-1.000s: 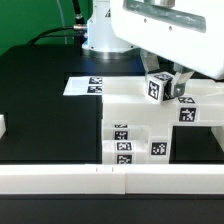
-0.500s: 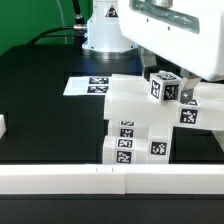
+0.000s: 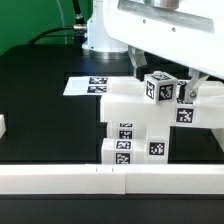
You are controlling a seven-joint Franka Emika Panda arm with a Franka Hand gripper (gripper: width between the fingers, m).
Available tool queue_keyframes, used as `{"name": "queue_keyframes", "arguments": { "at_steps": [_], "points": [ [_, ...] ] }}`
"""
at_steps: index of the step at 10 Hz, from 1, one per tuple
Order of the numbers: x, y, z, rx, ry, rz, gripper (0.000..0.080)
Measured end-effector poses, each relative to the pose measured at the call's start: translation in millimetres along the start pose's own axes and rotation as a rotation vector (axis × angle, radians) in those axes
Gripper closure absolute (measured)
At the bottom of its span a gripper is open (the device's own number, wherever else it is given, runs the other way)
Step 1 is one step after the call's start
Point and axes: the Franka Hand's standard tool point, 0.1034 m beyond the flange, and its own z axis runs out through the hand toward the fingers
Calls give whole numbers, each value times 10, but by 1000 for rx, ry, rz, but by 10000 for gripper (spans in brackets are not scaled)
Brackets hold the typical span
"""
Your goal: Assemble chair
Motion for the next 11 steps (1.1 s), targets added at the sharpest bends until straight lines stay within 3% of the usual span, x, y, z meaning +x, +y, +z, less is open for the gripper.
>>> {"name": "queue_keyframes", "arguments": {
  "at_steps": [3, 6, 11],
  "points": [
    [21, -40, -39, 4, 25, -381, 151],
    [19, -58, -39, -7, 37, -700, 151],
    [51, -37, -41, -16, 40, -971, 151]
  ]
}}
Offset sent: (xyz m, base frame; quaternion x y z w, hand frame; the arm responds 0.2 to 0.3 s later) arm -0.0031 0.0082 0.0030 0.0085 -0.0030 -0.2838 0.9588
